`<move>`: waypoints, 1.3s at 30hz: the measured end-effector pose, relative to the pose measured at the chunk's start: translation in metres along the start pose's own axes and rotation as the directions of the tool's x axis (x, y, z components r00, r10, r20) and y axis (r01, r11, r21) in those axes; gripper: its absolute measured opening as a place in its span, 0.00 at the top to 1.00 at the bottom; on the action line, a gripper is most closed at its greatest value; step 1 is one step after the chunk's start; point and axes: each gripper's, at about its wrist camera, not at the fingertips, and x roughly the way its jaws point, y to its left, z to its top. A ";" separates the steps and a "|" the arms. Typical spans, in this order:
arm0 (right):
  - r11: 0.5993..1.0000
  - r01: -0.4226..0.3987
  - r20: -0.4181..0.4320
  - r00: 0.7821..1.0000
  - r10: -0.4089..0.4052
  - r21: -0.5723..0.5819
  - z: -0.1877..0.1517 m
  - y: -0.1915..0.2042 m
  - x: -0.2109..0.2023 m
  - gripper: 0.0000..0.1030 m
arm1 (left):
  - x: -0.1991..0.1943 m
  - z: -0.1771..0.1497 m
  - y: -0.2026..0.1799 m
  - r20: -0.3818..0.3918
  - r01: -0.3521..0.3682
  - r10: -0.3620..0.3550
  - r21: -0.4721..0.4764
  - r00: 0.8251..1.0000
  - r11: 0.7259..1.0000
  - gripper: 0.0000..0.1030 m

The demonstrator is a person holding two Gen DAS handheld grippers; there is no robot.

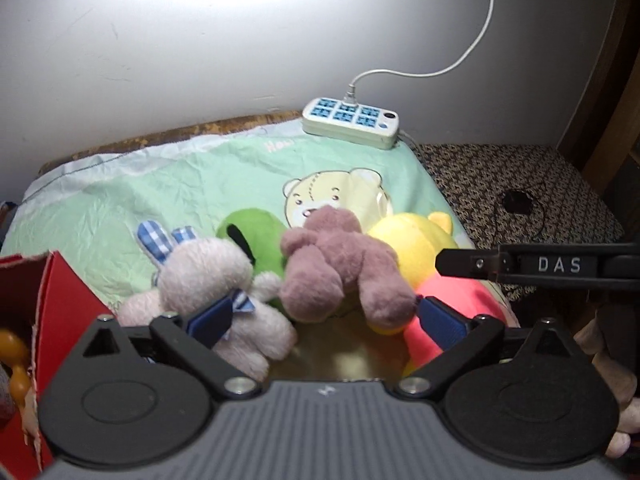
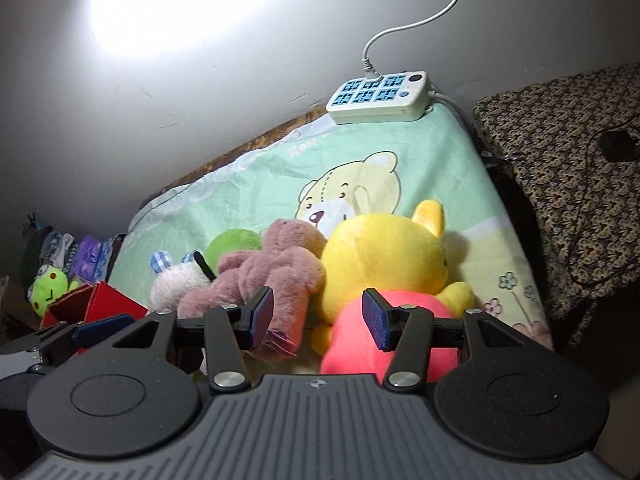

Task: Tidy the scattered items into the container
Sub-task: 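Move the right gripper toward the pinkish-brown teddy bear, then grasp the teddy bear with the right gripper and lift it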

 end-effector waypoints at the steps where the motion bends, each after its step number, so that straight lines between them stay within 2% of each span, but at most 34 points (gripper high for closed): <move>1: 1.000 -0.012 -0.009 1.000 0.012 0.001 0.001 0.002 0.006 0.49 | 0.005 0.004 0.003 -0.006 -0.005 0.005 -0.006 1.000 1.000 0.05; 2: 1.000 -0.018 -0.023 1.000 0.018 -0.001 0.002 0.005 0.012 0.49 | 0.011 0.007 0.005 -0.014 -0.005 0.005 -0.011 1.000 1.000 0.08; 4: 0.999 -0.031 -0.051 0.998 0.031 0.009 0.002 0.007 0.023 0.49 | 0.023 0.010 0.006 -0.042 -0.002 0.002 -0.008 0.999 1.000 0.24; 7: 0.997 -0.068 -0.105 0.992 0.073 0.048 0.000 0.005 0.037 0.49 | 0.041 0.008 0.010 -0.098 0.010 -0.012 -0.019 0.995 1.000 0.40; 11: 0.988 -0.097 -0.161 0.980 0.115 0.117 -0.004 0.001 0.053 0.50 | 0.057 0.001 0.016 -0.146 0.023 -0.030 -0.050 0.989 0.999 0.52; 14: 0.985 -0.099 -0.167 0.978 0.122 0.140 -0.004 0.000 0.059 0.51 | 0.064 -0.001 0.016 -0.163 0.036 -0.043 -0.051 0.986 0.998 0.63; 16: 0.986 -0.105 -0.169 0.978 0.126 0.131 -0.004 0.002 0.060 0.65 | 0.070 -0.003 0.014 -0.182 0.042 -0.051 -0.051 0.982 0.998 0.85; 17: 0.986 -0.106 -0.172 0.977 0.127 0.126 -0.003 0.003 0.060 0.65 | 0.072 -0.004 0.013 -0.192 0.042 -0.051 -0.051 0.980 0.998 0.88; 23: 0.991 -0.108 -0.166 0.979 0.119 0.078 -0.005 0.008 0.049 0.68 | 0.055 -0.010 0.007 -0.161 0.038 -0.037 0.002 0.986 0.999 0.91; 29: 0.991 -0.127 -0.161 0.980 0.119 -0.041 -0.021 0.025 0.023 0.68 | 0.022 -0.027 0.001 -0.149 0.089 -0.079 0.063 0.986 0.994 0.92; 35: 0.986 -0.117 -0.217 0.972 0.090 -0.118 -0.057 0.035 0.005 0.68 | 0.002 -0.066 -0.004 -0.201 0.163 -0.139 0.112 0.970 0.980 0.92; 39: 0.989 -0.093 -0.259 0.964 0.061 -0.114 -0.085 0.031 0.001 0.68 | -0.001 -0.095 -0.006 -0.254 0.206 -0.171 0.118 0.952 0.971 0.92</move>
